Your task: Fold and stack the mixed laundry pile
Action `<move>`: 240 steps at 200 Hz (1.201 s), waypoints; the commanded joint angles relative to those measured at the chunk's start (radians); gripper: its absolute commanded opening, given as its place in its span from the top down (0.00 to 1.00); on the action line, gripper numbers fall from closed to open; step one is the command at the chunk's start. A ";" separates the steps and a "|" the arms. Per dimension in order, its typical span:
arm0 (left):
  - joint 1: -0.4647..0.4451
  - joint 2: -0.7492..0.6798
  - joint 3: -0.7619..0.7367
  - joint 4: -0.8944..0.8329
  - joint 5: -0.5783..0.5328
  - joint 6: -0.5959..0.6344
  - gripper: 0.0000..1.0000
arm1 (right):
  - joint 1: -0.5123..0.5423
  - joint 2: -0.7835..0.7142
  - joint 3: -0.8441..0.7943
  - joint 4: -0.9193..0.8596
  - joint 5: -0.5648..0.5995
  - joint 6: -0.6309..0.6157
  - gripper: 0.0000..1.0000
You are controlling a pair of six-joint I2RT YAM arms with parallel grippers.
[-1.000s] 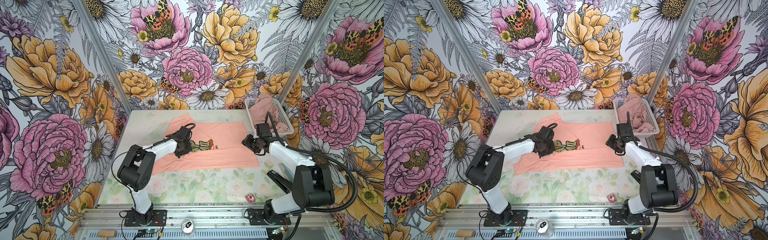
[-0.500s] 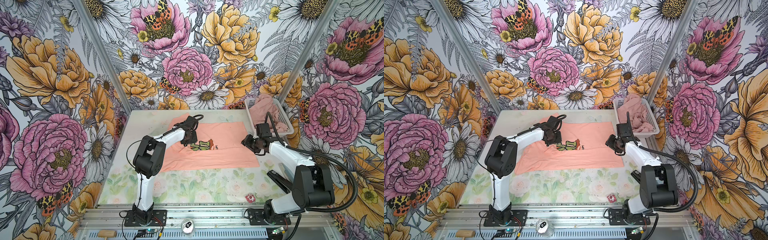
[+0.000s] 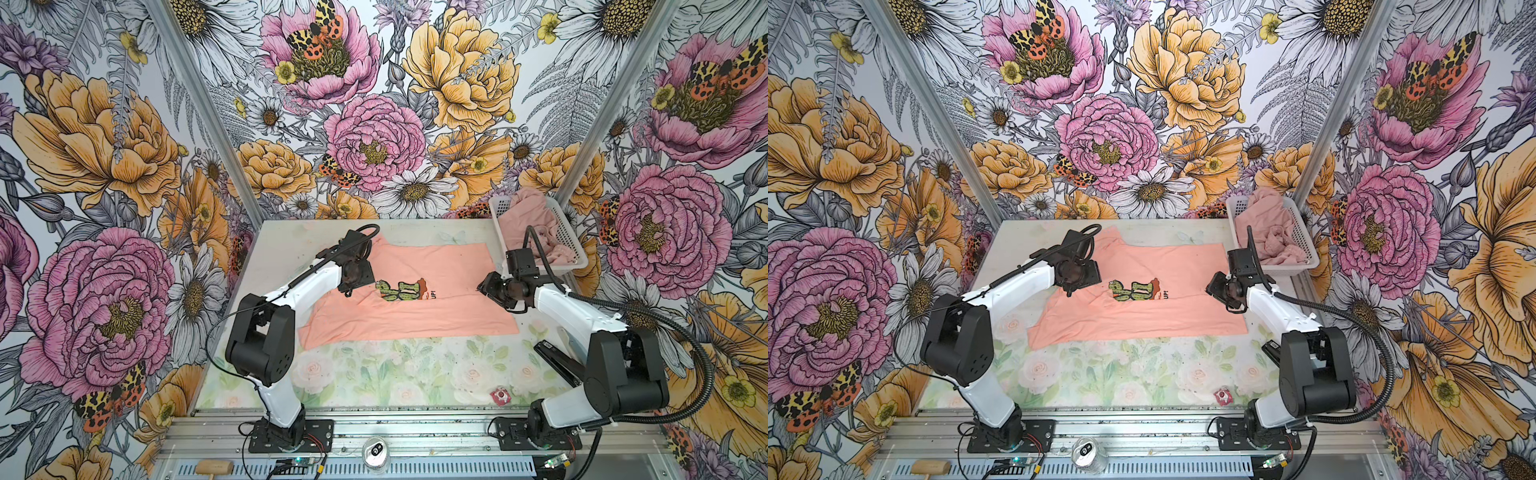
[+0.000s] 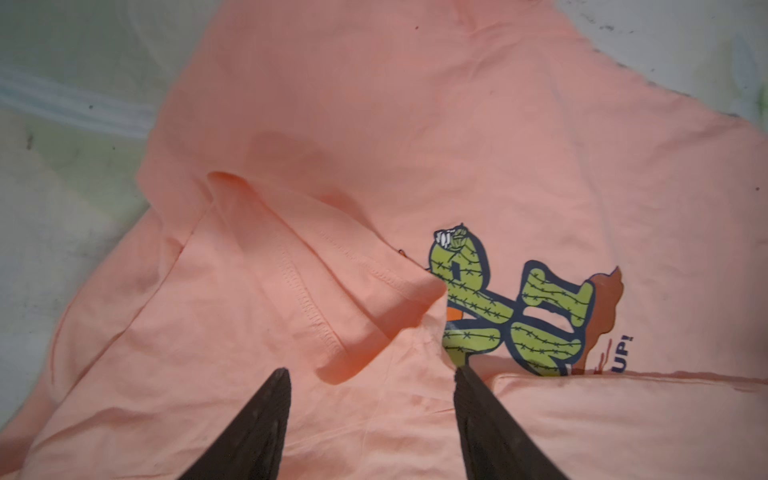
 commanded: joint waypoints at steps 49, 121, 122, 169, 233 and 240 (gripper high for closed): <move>0.002 0.034 -0.126 0.174 0.143 -0.161 0.31 | 0.014 0.005 0.012 0.001 0.002 0.004 0.48; 0.017 0.055 -0.182 0.257 0.162 -0.236 0.31 | 0.014 -0.002 0.001 0.000 0.011 0.004 0.48; 0.017 0.055 -0.183 0.257 0.162 -0.237 0.31 | 0.014 -0.002 0.002 0.001 0.011 0.004 0.48; 0.019 0.016 -0.236 0.289 0.159 -0.299 0.30 | 0.014 0.004 0.003 0.003 0.013 0.004 0.47; 0.023 0.059 -0.217 0.327 0.149 -0.302 0.30 | 0.014 0.003 0.003 0.003 0.018 0.000 0.47; 0.024 0.068 -0.206 0.330 0.147 -0.302 0.30 | 0.014 0.001 0.002 0.003 0.019 -0.001 0.47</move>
